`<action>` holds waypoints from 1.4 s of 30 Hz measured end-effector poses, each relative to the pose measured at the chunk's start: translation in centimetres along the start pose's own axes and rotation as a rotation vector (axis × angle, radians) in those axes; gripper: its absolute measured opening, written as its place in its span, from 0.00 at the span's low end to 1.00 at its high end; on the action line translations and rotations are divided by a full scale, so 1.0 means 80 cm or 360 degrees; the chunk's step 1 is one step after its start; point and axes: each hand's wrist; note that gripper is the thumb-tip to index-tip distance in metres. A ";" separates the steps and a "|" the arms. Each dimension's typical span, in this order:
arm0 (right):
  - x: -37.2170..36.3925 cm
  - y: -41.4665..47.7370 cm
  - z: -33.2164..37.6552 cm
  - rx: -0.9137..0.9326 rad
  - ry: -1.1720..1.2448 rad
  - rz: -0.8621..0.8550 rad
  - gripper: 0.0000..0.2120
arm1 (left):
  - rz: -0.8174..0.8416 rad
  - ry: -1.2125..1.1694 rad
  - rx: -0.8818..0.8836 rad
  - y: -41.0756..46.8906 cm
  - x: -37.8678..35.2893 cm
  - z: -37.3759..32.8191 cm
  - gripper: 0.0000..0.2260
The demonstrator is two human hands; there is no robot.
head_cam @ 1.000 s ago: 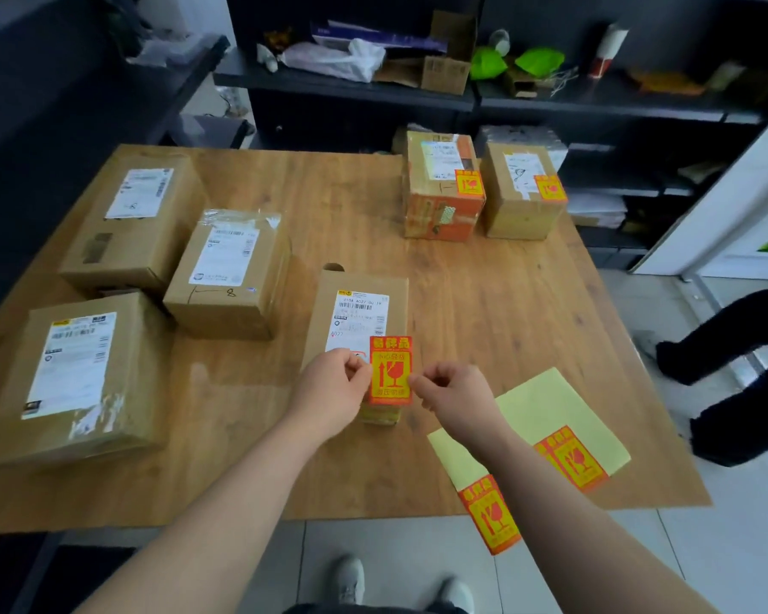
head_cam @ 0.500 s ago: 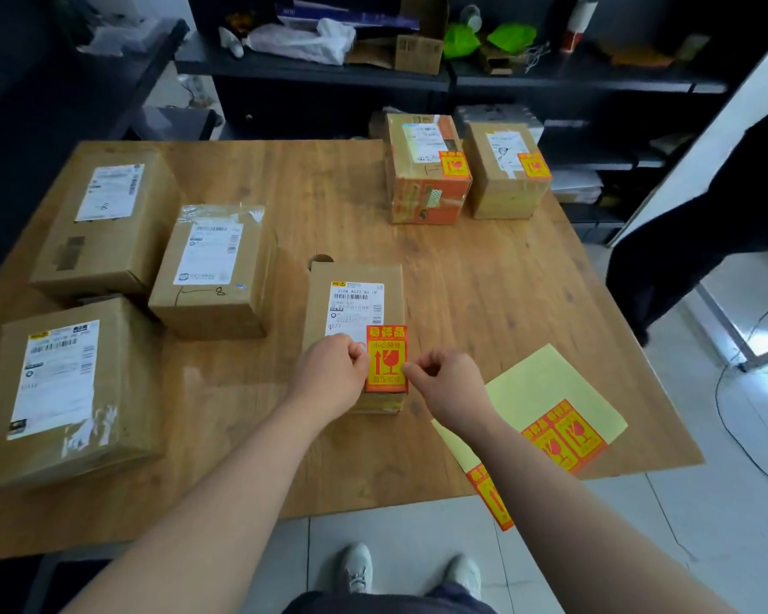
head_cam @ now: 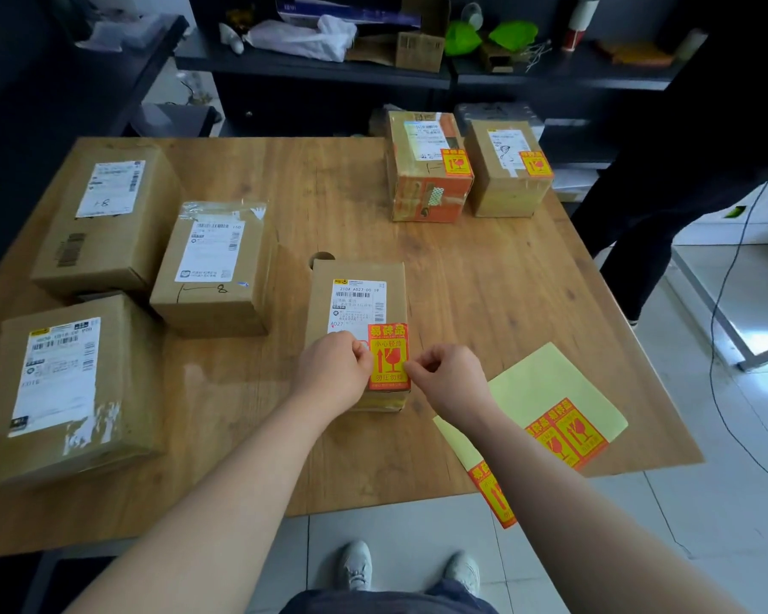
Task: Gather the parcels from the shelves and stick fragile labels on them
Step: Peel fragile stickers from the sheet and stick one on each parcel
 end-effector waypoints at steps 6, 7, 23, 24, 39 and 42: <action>-0.001 0.000 0.000 0.0019 -0.0045 -0.0031 0.07 | -0.0020 0.0094 0.0000 0.002 -0.003 -0.002 0.11; -0.001 0.000 0.000 0.0019 -0.0046 -0.0036 0.07 | -0.0023 0.0102 0.0000 0.002 -0.003 -0.002 0.12; -0.003 -0.001 0.005 0.0409 -0.0528 -0.0008 0.16 | -0.0343 0.0194 -0.0573 -0.017 -0.022 0.025 0.13; -0.004 -0.002 0.004 0.0469 -0.0636 -0.0004 0.18 | -0.0374 0.0234 -0.0641 -0.015 -0.024 0.030 0.14; -0.008 -0.015 -0.019 0.0617 -0.1181 -0.0026 0.29 | -0.0065 0.0682 -0.0525 -0.018 -0.012 0.033 0.29; -0.006 -0.019 -0.026 0.0636 -0.1183 -0.0049 0.29 | -0.0053 0.0719 -0.0515 -0.021 -0.010 0.034 0.29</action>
Point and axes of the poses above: each hand's wrist, its own y-axis towards the middle knuckle, its own x-axis out of the back of the hand, z = x × y, and after that the axes turned 1 degree about x, right-handed
